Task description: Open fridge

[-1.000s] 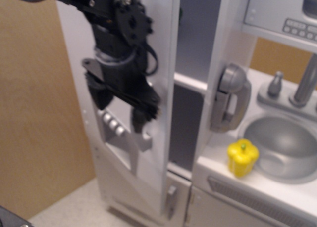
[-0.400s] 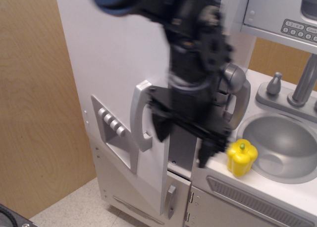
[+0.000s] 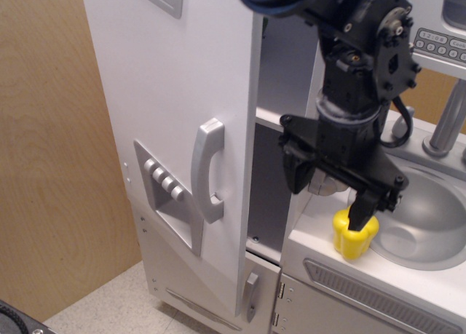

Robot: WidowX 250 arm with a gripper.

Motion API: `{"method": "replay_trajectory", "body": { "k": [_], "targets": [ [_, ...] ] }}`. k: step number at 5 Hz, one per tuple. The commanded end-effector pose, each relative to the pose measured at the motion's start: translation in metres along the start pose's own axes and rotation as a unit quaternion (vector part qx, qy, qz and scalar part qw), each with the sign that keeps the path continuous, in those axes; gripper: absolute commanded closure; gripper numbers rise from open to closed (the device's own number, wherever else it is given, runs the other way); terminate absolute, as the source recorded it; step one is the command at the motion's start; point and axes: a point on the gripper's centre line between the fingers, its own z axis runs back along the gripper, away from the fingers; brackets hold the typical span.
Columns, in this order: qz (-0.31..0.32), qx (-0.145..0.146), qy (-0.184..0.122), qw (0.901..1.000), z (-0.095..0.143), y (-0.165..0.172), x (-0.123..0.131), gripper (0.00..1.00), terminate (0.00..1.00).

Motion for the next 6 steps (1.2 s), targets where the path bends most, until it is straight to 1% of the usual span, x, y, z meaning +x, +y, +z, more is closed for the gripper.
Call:
{"method": "replay_trajectory", "body": {
  "k": [1, 2, 3, 4, 5, 6],
  "targets": [
    [-0.009, 0.028, -0.027, 0.9992, 0.012, 0.034, 0.018, 0.00, 0.00],
    [-0.009, 0.033, -0.017, 0.9993, 0.016, 0.051, 0.004, 0.00, 0.00],
    [-0.017, 0.035, -0.008, 0.9992, 0.017, 0.057, -0.019, 0.00, 0.00],
    [-0.017, 0.037, -0.008, 0.9991, 0.022, 0.072, -0.046, 0.00, 0.00],
    [-0.014, 0.053, -0.007, 0.9985, 0.022, 0.102, -0.077, 0.00, 0.00],
    [-0.006, 0.064, -0.019, 0.9977, 0.024, 0.137, -0.098, 0.00, 0.00]
  ]
}}
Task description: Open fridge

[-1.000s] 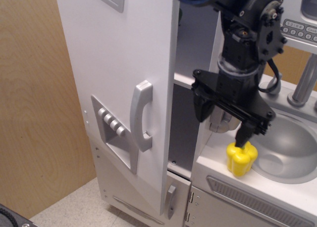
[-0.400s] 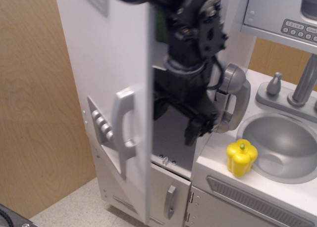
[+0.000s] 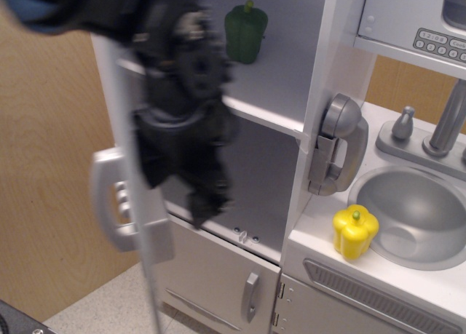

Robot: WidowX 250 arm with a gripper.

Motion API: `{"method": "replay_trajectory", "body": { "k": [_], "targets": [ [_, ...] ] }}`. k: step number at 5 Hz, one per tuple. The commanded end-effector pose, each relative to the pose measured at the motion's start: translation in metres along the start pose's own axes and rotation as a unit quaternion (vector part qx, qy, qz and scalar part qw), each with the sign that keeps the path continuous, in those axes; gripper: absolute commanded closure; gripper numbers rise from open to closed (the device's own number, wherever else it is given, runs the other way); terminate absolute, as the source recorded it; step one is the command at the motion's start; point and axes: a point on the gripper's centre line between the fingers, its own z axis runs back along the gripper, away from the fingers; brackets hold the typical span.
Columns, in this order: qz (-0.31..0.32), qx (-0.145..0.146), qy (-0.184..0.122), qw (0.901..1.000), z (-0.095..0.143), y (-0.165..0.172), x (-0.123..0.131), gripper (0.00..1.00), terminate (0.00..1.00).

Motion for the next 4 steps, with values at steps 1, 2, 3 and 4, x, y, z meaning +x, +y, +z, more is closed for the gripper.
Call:
{"method": "replay_trajectory", "body": {
  "k": [1, 2, 3, 4],
  "targets": [
    [0.033, 0.028, -0.044, 0.9981, 0.014, 0.072, -0.024, 0.00, 0.00],
    [0.062, 0.035, -0.059, 0.9957, 0.018, 0.096, -0.021, 0.00, 0.00],
    [0.093, 0.025, -0.051, 0.9941, 0.018, 0.122, 0.003, 0.00, 0.00],
    [0.081, 0.017, -0.073, 0.9939, 0.011, 0.151, 0.028, 0.00, 0.00]
  ]
}}
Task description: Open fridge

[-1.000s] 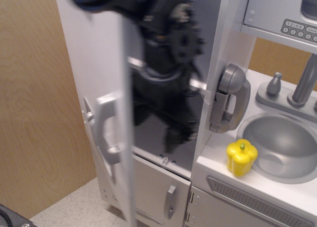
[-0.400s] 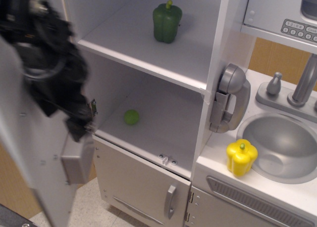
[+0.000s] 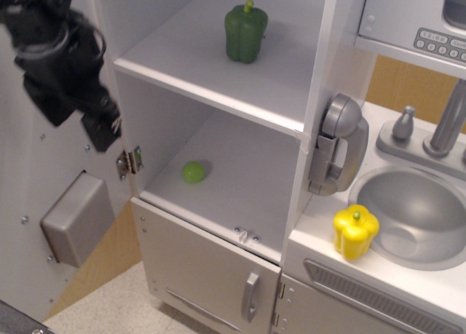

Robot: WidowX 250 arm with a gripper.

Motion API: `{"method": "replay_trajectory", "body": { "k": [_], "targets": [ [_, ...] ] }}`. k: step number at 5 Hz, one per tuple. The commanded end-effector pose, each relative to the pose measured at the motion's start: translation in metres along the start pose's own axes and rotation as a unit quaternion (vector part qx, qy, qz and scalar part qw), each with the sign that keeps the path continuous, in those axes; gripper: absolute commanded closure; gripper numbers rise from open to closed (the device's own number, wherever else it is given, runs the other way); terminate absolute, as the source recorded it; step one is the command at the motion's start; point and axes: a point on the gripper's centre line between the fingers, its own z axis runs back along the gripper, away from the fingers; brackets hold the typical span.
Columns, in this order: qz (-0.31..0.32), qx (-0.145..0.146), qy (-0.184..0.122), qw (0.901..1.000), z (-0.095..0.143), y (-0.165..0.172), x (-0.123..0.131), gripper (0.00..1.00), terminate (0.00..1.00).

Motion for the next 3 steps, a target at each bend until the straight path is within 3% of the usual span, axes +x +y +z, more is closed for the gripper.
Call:
{"method": "replay_trajectory", "body": {
  "k": [1, 2, 3],
  "targets": [
    [-0.058, 0.019, -0.059, 0.9964, -0.0070, 0.0498, 0.0558, 0.00, 0.00],
    [-0.058, 0.019, -0.059, 0.9964, -0.0070, 0.0498, 0.0558, 0.00, 0.00],
    [-0.058, 0.019, -0.059, 0.9964, -0.0070, 0.0498, 0.0558, 0.00, 1.00]
  ]
}}
